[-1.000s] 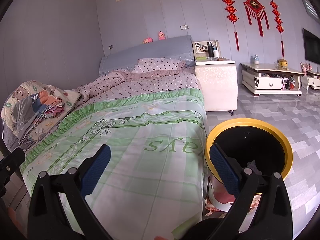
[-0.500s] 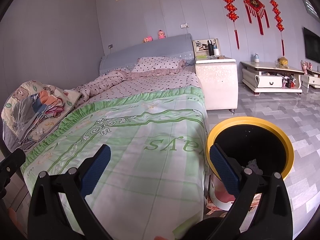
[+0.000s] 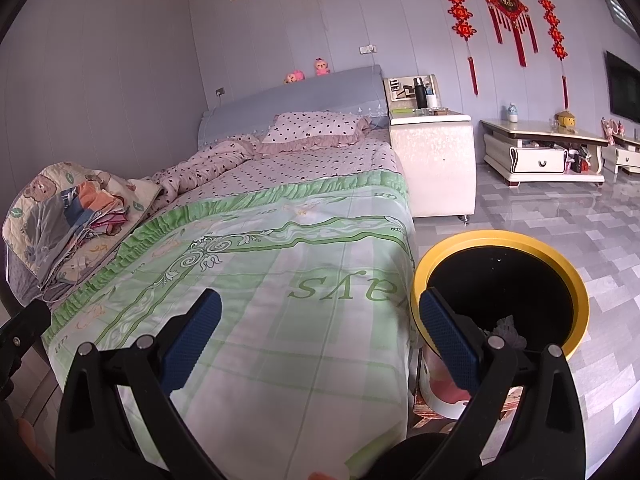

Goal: Collect trash

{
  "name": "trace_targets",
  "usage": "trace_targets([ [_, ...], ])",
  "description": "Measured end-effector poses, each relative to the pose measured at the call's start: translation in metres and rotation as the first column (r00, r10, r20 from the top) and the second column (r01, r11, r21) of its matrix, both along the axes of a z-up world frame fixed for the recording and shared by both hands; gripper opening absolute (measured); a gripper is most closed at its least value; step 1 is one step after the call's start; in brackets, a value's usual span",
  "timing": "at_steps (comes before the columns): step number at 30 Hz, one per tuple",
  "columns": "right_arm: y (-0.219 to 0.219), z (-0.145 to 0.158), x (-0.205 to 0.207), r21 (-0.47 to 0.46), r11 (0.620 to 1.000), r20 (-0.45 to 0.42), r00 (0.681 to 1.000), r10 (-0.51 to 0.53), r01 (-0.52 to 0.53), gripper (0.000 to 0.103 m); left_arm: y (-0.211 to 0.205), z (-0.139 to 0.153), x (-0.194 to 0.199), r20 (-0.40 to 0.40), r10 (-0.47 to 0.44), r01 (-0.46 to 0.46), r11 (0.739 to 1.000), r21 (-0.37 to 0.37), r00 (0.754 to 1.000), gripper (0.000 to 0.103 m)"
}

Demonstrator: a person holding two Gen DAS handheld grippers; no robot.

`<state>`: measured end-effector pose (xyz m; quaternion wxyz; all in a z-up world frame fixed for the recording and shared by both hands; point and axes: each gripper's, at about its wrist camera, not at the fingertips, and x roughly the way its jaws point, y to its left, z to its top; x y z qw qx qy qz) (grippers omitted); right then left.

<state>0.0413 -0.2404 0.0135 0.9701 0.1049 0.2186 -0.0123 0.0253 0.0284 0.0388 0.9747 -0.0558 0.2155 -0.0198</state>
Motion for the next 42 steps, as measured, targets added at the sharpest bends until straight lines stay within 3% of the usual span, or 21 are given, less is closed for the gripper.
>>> trace_targets([
  [42, -0.0036, -0.0082, 0.0023, 0.020, 1.000, -0.027, 1.000, -0.005, 0.005, 0.095, -0.0004, -0.0061, 0.0014, -0.017, 0.003, -0.003, 1.000, -0.013, 1.000, 0.095],
])
